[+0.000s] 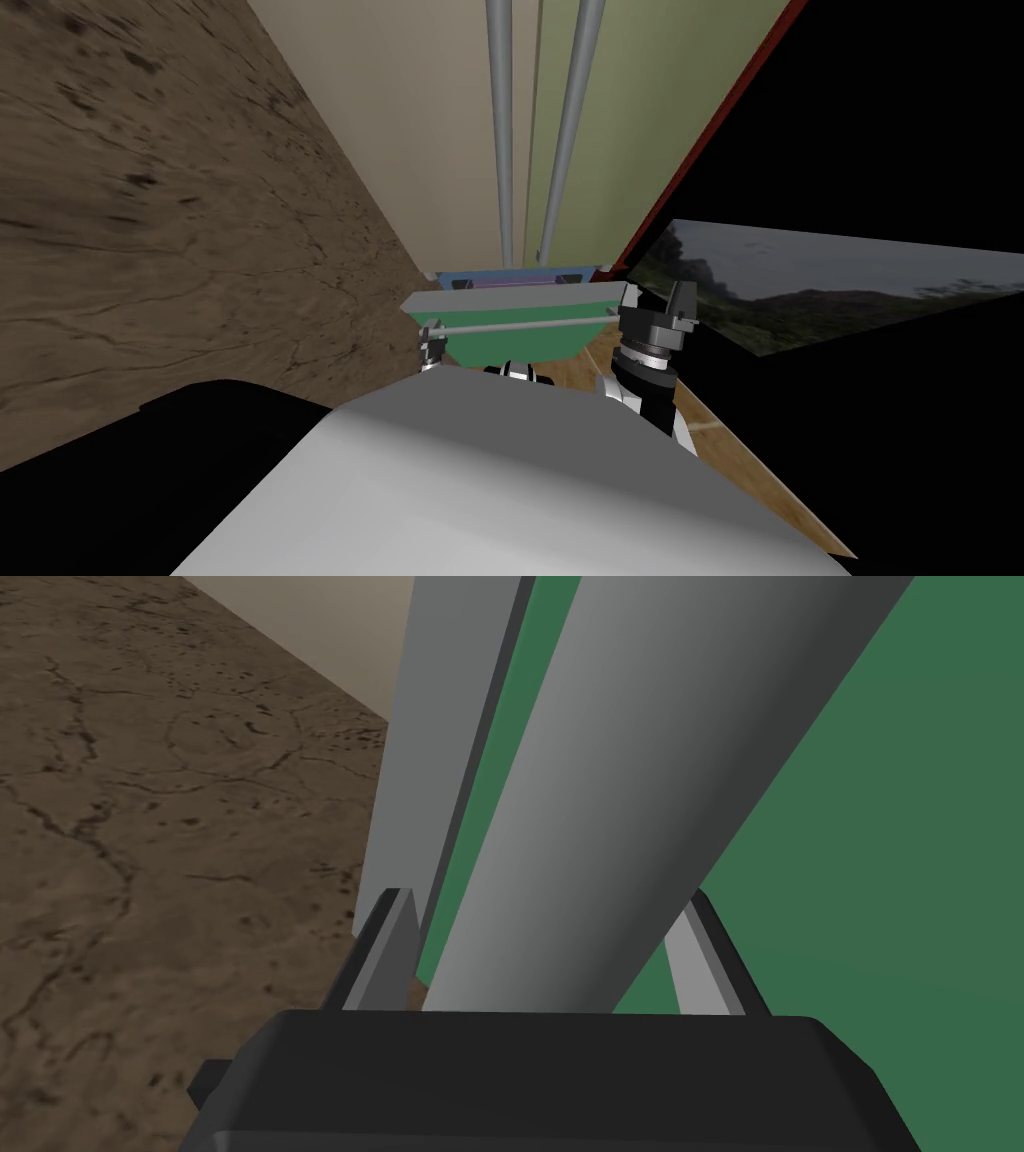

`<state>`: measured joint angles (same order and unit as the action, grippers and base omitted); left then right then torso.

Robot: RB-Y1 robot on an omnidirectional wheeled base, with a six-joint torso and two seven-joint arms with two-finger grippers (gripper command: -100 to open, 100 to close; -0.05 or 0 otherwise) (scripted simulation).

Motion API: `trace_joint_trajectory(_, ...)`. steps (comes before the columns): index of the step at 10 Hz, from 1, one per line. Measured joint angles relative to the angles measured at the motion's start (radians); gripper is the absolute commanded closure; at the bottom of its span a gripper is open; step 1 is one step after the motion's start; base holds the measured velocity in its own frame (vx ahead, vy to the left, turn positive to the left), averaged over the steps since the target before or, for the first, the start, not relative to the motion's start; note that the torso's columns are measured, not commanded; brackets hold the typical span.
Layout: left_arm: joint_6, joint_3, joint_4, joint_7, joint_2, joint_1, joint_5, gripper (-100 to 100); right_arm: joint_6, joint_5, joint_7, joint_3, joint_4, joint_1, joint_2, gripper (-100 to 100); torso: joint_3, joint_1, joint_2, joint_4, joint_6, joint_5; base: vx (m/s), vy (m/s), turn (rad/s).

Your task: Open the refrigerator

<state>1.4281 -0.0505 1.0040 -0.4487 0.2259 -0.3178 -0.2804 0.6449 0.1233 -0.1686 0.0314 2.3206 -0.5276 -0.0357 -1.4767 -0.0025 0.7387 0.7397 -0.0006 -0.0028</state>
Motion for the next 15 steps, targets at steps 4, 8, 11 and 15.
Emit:
trace_joint_trajectory(4,0.019,0.009,0.019,-0.017,0.010,-0.038,0.000,100,0.000,0.000,0.000,0.000,0.000,0.000,0.000,0,0.001,0.001,0.001,0.001,-0.002,-0.001,-0.146,-0.040,0.034)
trace_joint_trajectory(8,0.007,0.027,-0.078,0.039,-0.036,0.092,0.017,100,0.000,0.000,0.000,0.000,0.000,0.000,0.000,0,0.001,0.009,-0.002,-0.002,-0.002,0.005,-0.199,0.055,0.037)
trace_joint_trajectory(11,0.006,0.037,-0.158,0.071,-0.064,0.195,0.025,100,0.000,0.000,0.000,0.000,0.000,0.000,0.000,0,0.001,0.010,-0.002,-0.002,-0.004,0.005,-0.166,0.041,0.044)
trace_joint_trajectory(15,-0.046,0.038,-0.198,0.106,-0.084,0.301,0.031,-100,0.000,0.000,0.000,0.000,0.000,0.000,0.000,0,-0.002,0.000,-0.005,-0.002,-0.001,0.001,-0.111,0.007,0.038)
